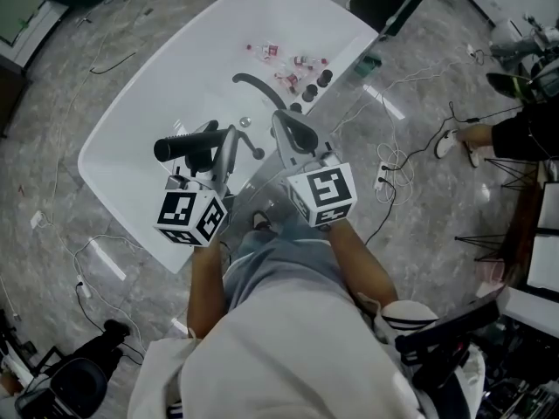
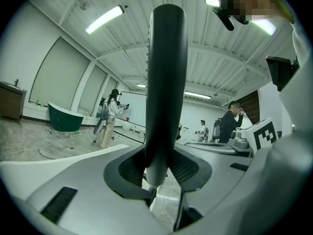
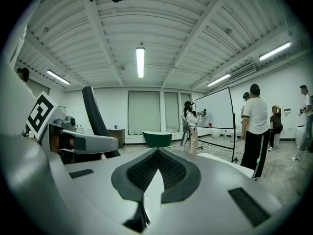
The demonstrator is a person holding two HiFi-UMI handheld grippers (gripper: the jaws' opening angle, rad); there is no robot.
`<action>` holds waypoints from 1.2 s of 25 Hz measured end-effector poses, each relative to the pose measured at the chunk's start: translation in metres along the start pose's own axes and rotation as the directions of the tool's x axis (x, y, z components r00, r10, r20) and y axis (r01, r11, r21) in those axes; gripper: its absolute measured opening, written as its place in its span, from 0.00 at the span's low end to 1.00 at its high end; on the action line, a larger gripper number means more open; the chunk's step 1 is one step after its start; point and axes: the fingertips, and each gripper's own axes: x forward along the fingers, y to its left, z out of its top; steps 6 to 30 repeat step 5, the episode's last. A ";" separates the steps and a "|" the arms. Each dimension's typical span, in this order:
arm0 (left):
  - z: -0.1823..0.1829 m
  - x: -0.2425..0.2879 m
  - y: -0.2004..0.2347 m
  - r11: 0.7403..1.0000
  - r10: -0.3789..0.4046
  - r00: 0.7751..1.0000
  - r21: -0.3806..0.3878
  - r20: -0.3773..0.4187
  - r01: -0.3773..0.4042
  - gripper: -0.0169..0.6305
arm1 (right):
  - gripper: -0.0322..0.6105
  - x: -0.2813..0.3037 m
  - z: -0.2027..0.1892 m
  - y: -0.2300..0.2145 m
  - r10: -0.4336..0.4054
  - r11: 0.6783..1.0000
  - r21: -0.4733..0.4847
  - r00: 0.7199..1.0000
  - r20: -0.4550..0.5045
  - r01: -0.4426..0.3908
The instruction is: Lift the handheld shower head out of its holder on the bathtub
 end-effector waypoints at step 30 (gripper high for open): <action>0.005 0.001 0.001 1.000 0.010 1.000 -0.010 0.008 -0.010 0.25 | 0.08 0.002 0.005 -0.004 -0.003 1.000 0.001 1.000 -0.005 0.003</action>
